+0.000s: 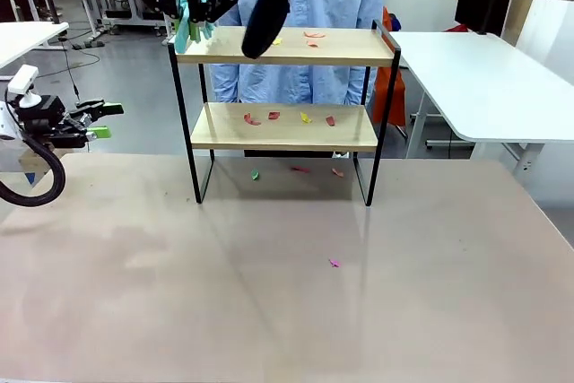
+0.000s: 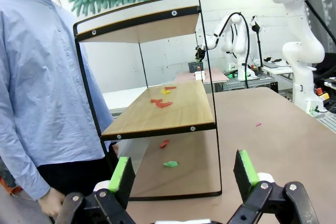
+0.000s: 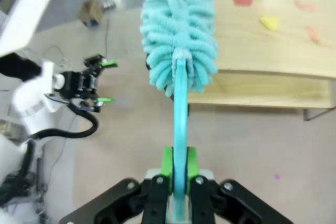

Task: Clean the shelf.
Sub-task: Clean the specific section of the Shelf indicated by the human with the Duster.

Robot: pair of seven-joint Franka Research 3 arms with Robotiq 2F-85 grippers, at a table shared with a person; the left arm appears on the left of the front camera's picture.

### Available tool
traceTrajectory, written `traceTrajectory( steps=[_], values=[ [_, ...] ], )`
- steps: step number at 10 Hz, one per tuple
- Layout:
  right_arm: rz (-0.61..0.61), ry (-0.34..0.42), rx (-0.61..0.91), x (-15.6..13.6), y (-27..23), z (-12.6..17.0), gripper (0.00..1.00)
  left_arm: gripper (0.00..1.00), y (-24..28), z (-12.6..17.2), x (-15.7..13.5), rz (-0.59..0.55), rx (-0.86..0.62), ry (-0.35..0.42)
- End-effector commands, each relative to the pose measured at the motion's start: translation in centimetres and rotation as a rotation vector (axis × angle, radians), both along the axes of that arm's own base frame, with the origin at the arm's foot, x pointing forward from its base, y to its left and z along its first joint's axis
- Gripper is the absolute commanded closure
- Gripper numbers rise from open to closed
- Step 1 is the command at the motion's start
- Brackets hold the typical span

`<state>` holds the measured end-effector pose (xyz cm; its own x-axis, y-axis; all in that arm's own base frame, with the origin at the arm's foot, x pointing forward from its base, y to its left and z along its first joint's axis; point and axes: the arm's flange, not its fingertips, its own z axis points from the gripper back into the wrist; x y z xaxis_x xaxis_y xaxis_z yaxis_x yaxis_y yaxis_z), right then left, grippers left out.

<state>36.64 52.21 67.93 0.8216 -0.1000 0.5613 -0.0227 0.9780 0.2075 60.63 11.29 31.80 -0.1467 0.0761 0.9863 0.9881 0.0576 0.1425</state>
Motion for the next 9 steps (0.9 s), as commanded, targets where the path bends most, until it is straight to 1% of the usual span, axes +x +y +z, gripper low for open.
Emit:
traceTrajectory(
  steps=[1,4,7,8,9],
  values=[
    [-0.044,0.03,0.035,1.3,1.5,1.3,0.87,0.0,0.0,0.3,-0.1,0.002,0.0,-0.015],
    [-0.05,0.101,0.044,2.3,0.9,0.1,0.87,0.0,0.0,0.3,-0.1,0.002,0.0,-0.015],
    [-0.043,0.196,0.04,3.0,0.4,-1.7,0.87,0.0,0.0,0.3,-0.1,0.002,0.0,-0.015],
    [0.038,0.215,0.029,2.6,0.3,-1.8,0.87,0.0,0.0,0.3,-0.1,0.002,0.0,-0.015],
    [-0.042,0.158,0.035,2.8,0.8,-1.9,0.87,0.0,0.0,0.3,-0.1,0.002,0.0,-0.015]
  ],
)
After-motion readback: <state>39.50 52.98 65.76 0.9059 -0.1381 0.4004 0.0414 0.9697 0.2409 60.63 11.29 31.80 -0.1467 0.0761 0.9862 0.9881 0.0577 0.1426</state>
